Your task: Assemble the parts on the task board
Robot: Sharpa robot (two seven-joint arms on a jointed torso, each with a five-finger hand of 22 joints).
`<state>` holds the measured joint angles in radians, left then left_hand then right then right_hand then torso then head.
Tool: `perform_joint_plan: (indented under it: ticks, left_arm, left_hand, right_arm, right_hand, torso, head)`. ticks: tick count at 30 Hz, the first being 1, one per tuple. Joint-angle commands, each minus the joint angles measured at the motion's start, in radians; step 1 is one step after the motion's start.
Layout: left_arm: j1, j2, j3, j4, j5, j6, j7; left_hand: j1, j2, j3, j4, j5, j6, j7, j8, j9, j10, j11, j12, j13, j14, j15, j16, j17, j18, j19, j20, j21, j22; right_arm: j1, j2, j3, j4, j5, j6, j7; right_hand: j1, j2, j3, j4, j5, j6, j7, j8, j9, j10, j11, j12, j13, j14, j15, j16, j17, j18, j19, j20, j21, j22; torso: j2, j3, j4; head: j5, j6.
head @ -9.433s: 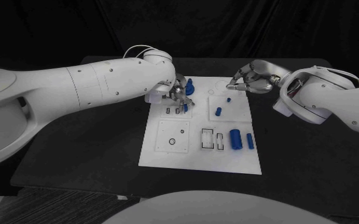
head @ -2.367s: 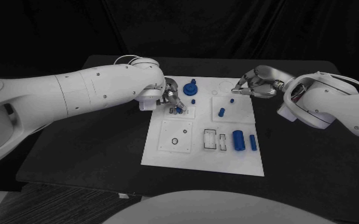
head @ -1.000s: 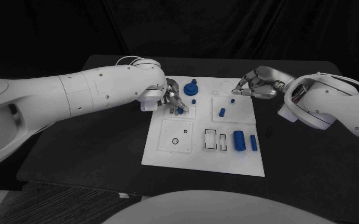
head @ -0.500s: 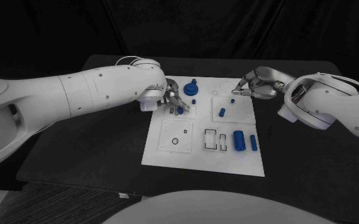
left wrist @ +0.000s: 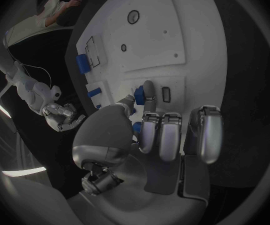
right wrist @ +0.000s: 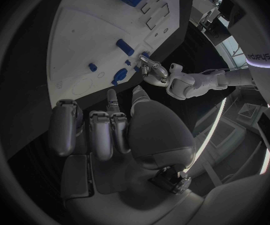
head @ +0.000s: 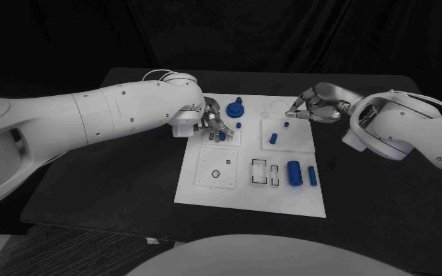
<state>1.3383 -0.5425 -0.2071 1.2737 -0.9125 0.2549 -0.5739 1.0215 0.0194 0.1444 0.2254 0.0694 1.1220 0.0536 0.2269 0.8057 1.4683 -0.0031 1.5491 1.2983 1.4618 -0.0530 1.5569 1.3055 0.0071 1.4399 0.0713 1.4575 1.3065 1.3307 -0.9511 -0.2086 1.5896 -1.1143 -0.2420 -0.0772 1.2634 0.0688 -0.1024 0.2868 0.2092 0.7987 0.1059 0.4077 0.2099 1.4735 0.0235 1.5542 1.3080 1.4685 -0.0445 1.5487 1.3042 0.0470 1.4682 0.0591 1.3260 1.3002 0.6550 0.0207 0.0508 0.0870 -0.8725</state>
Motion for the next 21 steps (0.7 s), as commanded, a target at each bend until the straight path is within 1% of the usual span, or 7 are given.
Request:
perform_joint_plan:
  ticks: [1, 5, 10, 11, 12, 16, 21]
  left_arm:
    - [-0.009, -0.001, -0.005, 0.002, 0.006, 0.015, 0.005]
    - [-0.009, -0.004, -0.005, 0.003, 0.006, 0.01, 0.006]
    - [-0.009, -0.005, -0.005, 0.004, 0.006, 0.008, 0.008]
    - [-0.009, -0.006, -0.005, 0.004, 0.006, 0.008, 0.008]
    - [-0.009, -0.006, -0.005, 0.005, 0.006, 0.008, 0.008]
    - [-0.01, -0.007, -0.005, 0.006, 0.006, 0.008, 0.009]
    - [-0.01, -0.009, -0.005, 0.007, 0.006, 0.002, 0.013]
  left_hand:
    - [0.02, 0.012, -0.037, -0.001, 0.021, -0.064, 0.005, -0.014, 0.039, 0.102, 0.0, 0.022, 0.273, 0.109, 0.006, 0.014, 0.265, 0.038, -0.012, -0.004, -0.016, 0.152]
    - [0.026, 0.02, -0.053, -0.002, 0.034, -0.085, 0.001, 0.029, 0.112, 0.102, -0.004, 0.022, 0.273, 0.109, 0.004, 0.014, 0.265, 0.039, -0.012, -0.006, -0.019, 0.154]
    - [0.033, 0.023, -0.065, -0.003, 0.047, -0.102, -0.002, 0.066, 0.177, 0.102, -0.006, 0.022, 0.273, 0.109, 0.002, 0.014, 0.265, 0.038, -0.011, -0.008, -0.021, 0.157]
    - [0.034, 0.024, -0.069, -0.003, 0.049, -0.111, -0.002, 0.077, 0.199, 0.102, -0.007, 0.022, 0.273, 0.109, 0.001, 0.014, 0.265, 0.038, -0.01, -0.009, -0.022, 0.158]
    - [0.036, 0.026, -0.075, -0.002, 0.049, -0.122, -0.003, 0.095, 0.234, 0.102, -0.007, 0.022, 0.273, 0.109, 0.001, 0.014, 0.265, 0.038, -0.01, -0.01, -0.023, 0.16]
    - [0.039, 0.031, -0.089, 0.004, 0.047, -0.142, -0.006, 0.139, 0.315, 0.102, -0.01, 0.022, 0.273, 0.109, -0.001, 0.014, 0.265, 0.038, -0.008, -0.011, -0.024, 0.164]
    - [0.039, 0.033, -0.093, 0.007, 0.045, -0.147, -0.007, 0.151, 0.336, 0.102, -0.011, 0.022, 0.273, 0.109, -0.002, 0.014, 0.265, 0.038, -0.008, -0.012, -0.025, 0.164]
  right_arm:
    - [-0.003, -0.002, 0.001, 0.0, -0.001, 0.007, -0.015]
    - [-0.004, -0.002, 0.001, 0.0, -0.001, 0.008, -0.016]
    - [-0.004, -0.002, 0.001, 0.0, -0.001, 0.009, -0.017]
    - [-0.004, -0.002, 0.001, -0.001, -0.001, 0.009, -0.017]
    - [-0.004, -0.002, 0.001, -0.001, -0.001, 0.01, -0.017]
    - [-0.005, -0.001, 0.001, -0.001, -0.001, 0.01, -0.018]
    - [-0.005, -0.002, 0.001, -0.002, -0.001, 0.01, -0.018]
  right_hand:
    - [0.026, 0.015, -0.024, -0.005, 0.026, -0.003, 0.002, 0.015, 0.013, 0.097, 0.002, 0.017, 0.263, 0.092, 0.002, -0.013, 0.234, 0.014, -0.005, 0.007, -0.017, 0.187]
    - [0.027, 0.015, -0.026, -0.005, 0.028, -0.003, 0.002, 0.015, 0.012, 0.097, 0.002, 0.017, 0.263, 0.092, 0.002, -0.014, 0.234, 0.015, -0.005, 0.007, -0.019, 0.187]
    - [0.027, 0.015, -0.026, -0.005, 0.028, -0.003, 0.002, 0.015, 0.012, 0.097, 0.002, 0.017, 0.263, 0.092, 0.002, -0.014, 0.234, 0.015, -0.005, 0.007, -0.019, 0.187]
    - [0.027, 0.015, -0.026, -0.005, 0.028, -0.003, 0.002, 0.015, 0.012, 0.097, 0.002, 0.017, 0.263, 0.092, 0.002, -0.014, 0.234, 0.015, -0.005, 0.007, -0.019, 0.187]
    - [0.027, 0.015, -0.026, -0.005, 0.028, -0.003, 0.002, 0.015, 0.012, 0.097, 0.002, 0.017, 0.263, 0.092, 0.002, -0.014, 0.234, 0.015, -0.005, 0.007, -0.019, 0.187]
    - [0.027, 0.015, -0.026, -0.004, 0.029, -0.003, 0.002, 0.015, 0.012, 0.097, 0.003, 0.017, 0.263, 0.092, 0.003, -0.015, 0.232, 0.015, -0.006, 0.007, -0.021, 0.186]
    - [0.027, 0.015, -0.026, -0.004, 0.029, -0.003, 0.002, 0.015, 0.012, 0.097, 0.003, 0.017, 0.263, 0.091, 0.003, -0.016, 0.231, 0.015, -0.007, 0.007, -0.023, 0.185]
  torso:
    - [0.0, -0.0001, -0.0003]
    - [0.0, -0.0001, -0.0003]
    - [0.0, 0.0, -0.0003]
    - [0.0, 0.0, -0.0004]
    - [0.0, -0.0001, -0.0003]
    - [0.0, -0.0001, -0.0004]
    - [0.0, 0.0001, 0.0]
  head:
    - [0.001, 0.0]
    - [0.0, 0.0]
    - [0.002, 0.0]
    - [0.002, 0.0]
    - [0.002, 0.0]
    - [0.003, 0.0]
    - [0.002, 0.0]
